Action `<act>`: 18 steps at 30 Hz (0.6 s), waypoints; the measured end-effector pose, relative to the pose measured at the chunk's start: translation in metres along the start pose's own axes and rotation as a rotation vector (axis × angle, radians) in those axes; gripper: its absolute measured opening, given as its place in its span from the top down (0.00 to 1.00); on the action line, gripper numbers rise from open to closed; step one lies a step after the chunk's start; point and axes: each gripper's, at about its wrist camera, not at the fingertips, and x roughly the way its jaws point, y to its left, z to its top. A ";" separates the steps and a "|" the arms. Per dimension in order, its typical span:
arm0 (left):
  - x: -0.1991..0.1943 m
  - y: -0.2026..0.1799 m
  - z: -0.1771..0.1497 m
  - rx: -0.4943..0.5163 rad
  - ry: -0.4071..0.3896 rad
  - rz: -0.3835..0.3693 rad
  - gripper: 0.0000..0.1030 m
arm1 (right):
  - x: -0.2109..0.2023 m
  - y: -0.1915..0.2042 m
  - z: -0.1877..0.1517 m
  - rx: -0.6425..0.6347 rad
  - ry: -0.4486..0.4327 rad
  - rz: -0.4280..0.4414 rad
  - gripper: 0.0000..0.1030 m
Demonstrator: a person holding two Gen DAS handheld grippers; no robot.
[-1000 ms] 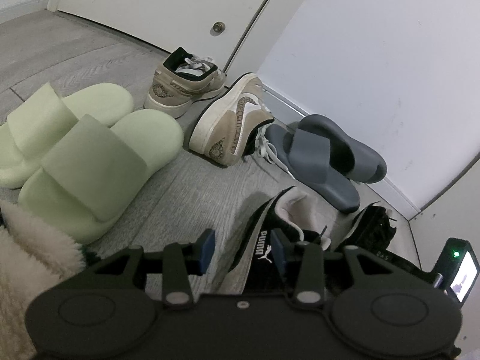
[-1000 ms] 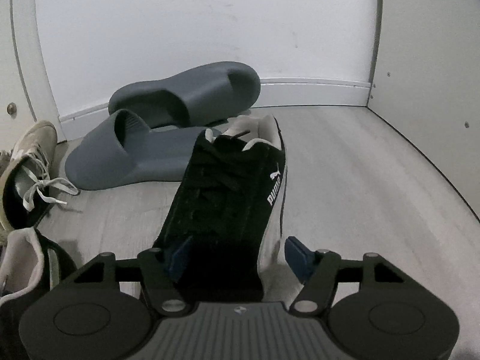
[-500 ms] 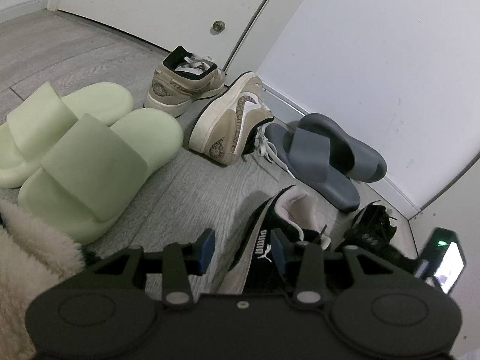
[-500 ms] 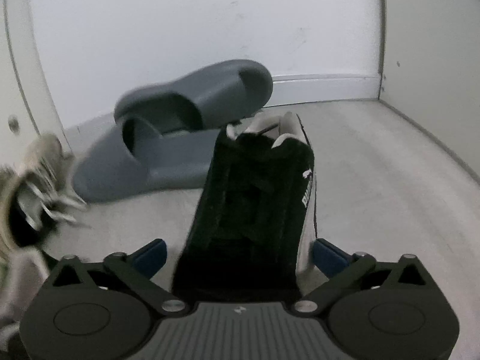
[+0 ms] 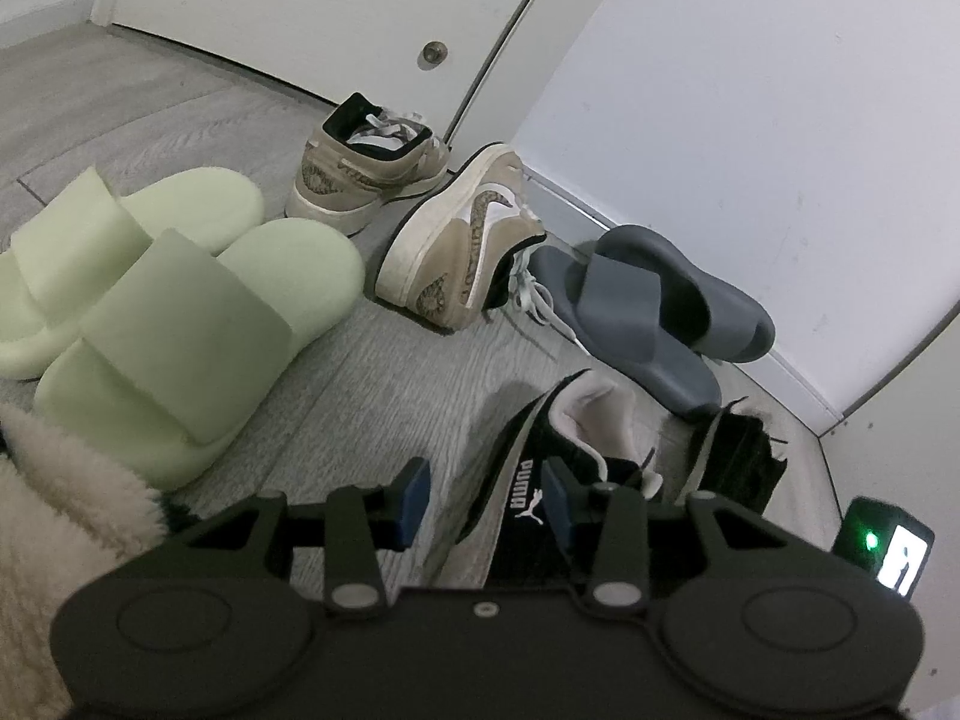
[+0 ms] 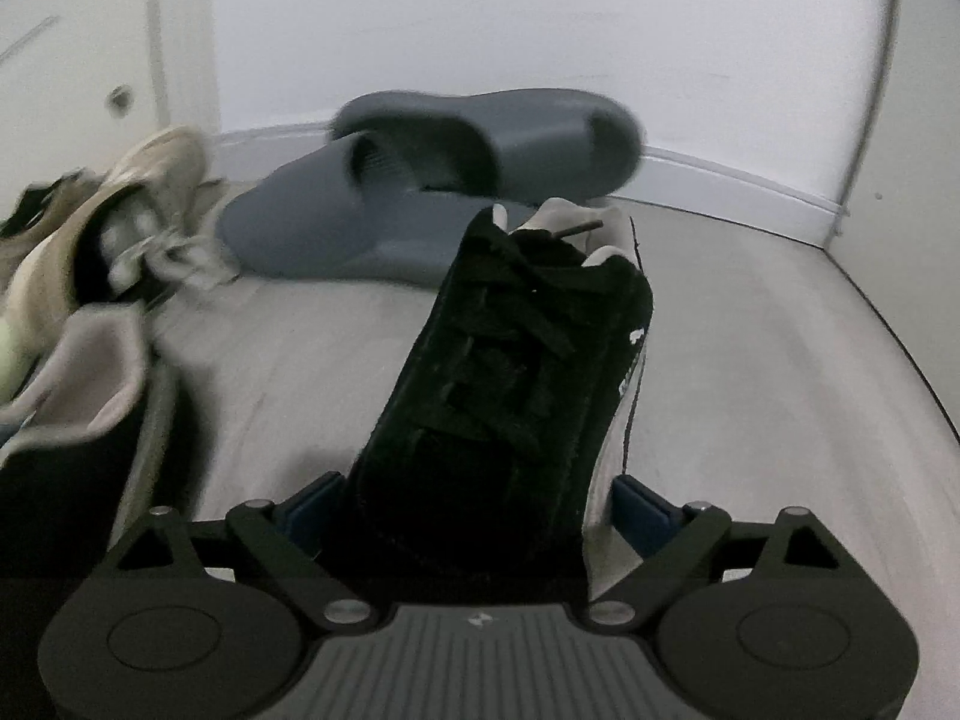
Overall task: Organize scattered shoes
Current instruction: 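Lower the black sneaker with the right tool beside its pair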
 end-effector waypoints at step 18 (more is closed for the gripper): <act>-0.026 -0.001 0.008 0.063 0.001 0.046 0.56 | -0.047 0.052 -0.034 -0.108 0.065 0.109 0.12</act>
